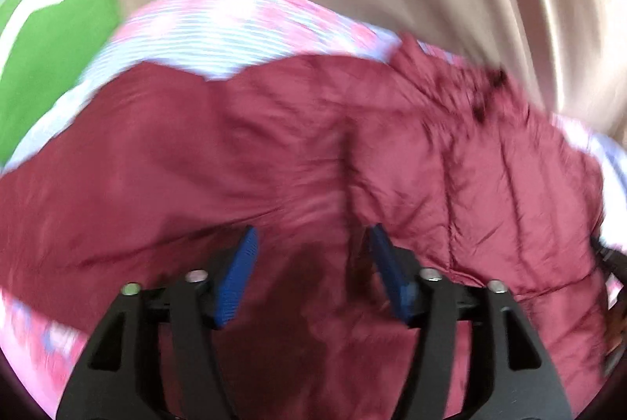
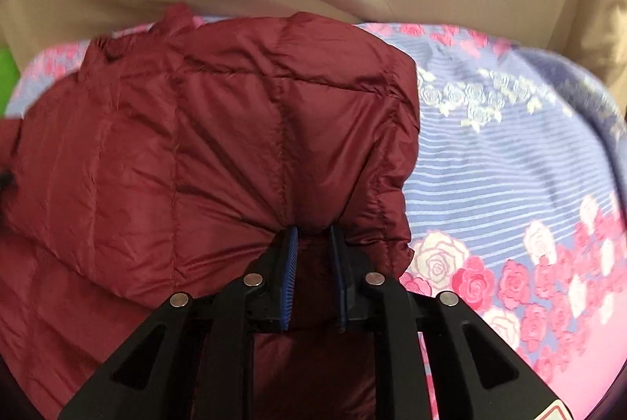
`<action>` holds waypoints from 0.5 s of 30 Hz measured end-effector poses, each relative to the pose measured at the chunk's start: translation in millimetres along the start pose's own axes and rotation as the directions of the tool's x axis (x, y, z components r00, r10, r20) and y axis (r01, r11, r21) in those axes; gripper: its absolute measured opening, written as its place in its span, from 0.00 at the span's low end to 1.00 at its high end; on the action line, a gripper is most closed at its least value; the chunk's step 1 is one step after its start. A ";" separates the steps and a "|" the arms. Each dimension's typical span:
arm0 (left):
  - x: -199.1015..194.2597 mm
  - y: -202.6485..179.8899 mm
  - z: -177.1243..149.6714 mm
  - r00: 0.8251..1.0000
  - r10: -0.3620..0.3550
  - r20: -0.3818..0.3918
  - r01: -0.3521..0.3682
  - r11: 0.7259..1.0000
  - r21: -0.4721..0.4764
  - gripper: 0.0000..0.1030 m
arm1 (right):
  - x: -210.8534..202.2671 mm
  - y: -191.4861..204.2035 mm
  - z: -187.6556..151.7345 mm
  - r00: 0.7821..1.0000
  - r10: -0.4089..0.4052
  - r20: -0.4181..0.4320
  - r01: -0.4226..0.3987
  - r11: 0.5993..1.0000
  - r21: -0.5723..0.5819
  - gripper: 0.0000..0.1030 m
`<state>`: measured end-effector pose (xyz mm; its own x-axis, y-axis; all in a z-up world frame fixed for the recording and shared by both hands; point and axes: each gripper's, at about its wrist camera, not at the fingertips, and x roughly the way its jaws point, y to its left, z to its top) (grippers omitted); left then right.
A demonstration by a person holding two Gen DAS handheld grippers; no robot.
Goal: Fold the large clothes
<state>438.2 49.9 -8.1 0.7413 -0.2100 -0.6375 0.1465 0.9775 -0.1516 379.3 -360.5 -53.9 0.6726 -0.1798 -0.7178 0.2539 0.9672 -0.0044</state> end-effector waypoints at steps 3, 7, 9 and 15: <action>-41.3 60.5 -3.6 0.999 0.034 0.041 -0.028 0.987 -0.155 0.81 | -0.4 -1.6 -0.3 1.000 0.006 0.001 -0.006 1.000 0.000 0.16; -86.1 172.7 -8.2 0.983 0.182 0.023 -0.163 0.921 -0.355 0.83 | -13.1 -11.9 0.0 0.999 0.033 0.024 -0.034 0.998 0.057 0.18; -102.1 236.0 -15.4 0.967 0.255 -0.014 -0.232 0.853 -0.468 0.83 | -30.7 -11.7 -6.0 0.998 0.046 0.038 -0.049 0.996 0.074 0.24; -121.5 380.2 -44.2 0.945 0.317 -0.084 -0.278 0.638 -0.719 0.82 | -85.8 6.0 -37.8 0.994 0.098 0.048 -0.100 0.994 0.037 0.37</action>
<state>374.9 446.3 -21.6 0.6917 0.1095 -0.7138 -0.5830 0.6679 -0.4625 296.9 -332.5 -18.7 0.7271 -0.0924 -0.6803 0.2109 0.9731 0.0932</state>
